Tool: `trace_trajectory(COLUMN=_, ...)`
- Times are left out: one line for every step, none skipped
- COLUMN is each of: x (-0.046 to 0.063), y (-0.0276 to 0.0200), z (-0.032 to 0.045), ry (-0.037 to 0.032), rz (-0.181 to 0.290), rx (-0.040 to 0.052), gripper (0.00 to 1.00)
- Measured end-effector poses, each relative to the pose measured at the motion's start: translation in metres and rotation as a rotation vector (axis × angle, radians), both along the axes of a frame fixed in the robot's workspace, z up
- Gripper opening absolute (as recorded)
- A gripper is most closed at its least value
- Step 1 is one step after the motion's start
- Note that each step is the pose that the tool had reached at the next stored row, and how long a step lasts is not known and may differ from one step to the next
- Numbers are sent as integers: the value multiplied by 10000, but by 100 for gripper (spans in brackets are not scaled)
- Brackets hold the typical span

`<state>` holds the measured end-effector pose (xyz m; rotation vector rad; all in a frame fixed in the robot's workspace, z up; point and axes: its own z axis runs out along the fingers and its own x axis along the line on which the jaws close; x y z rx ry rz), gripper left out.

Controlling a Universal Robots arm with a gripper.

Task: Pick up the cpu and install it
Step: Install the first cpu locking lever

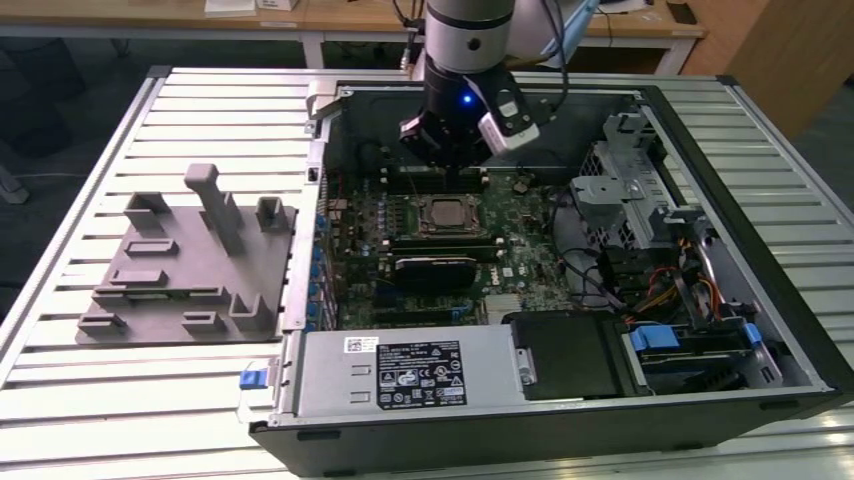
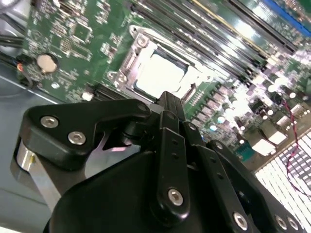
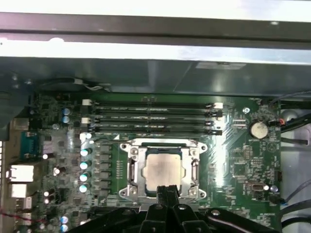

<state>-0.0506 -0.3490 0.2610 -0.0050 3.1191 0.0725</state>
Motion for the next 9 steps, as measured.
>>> trace_trajectory(x=-25, y=0, z=0, ry=1, rz=-1, rx=0, gripper=11)
trace_trajectory(x=-52, y=0, z=-1, ry=0, rz=-1, rx=-1, gripper=11)
trace_trajectory(x=-80, y=0, z=-2, ry=1, rz=0, rx=0, gripper=11)
trace_trajectory(x=-110, y=0, z=-3, ry=0, rz=0, rx=0, gripper=11)
trace_trajectory(x=-143, y=0, z=-4, ry=0, rz=-1, rx=0, gripper=11)
trace_trajectory(x=-177, y=0, z=-5, ry=1, rz=-1, rx=0, gripper=11)
trace_trajectory(x=-212, y=0, z=-7, ry=0, rz=-1, rx=1, gripper=11)
trace_trajectory(x=-247, y=0, z=-9, ry=0, rz=-1, rx=0, gripper=11)
trace_trajectory(x=-283, y=0, z=-10, ry=0, rz=-1, rx=0, gripper=11)
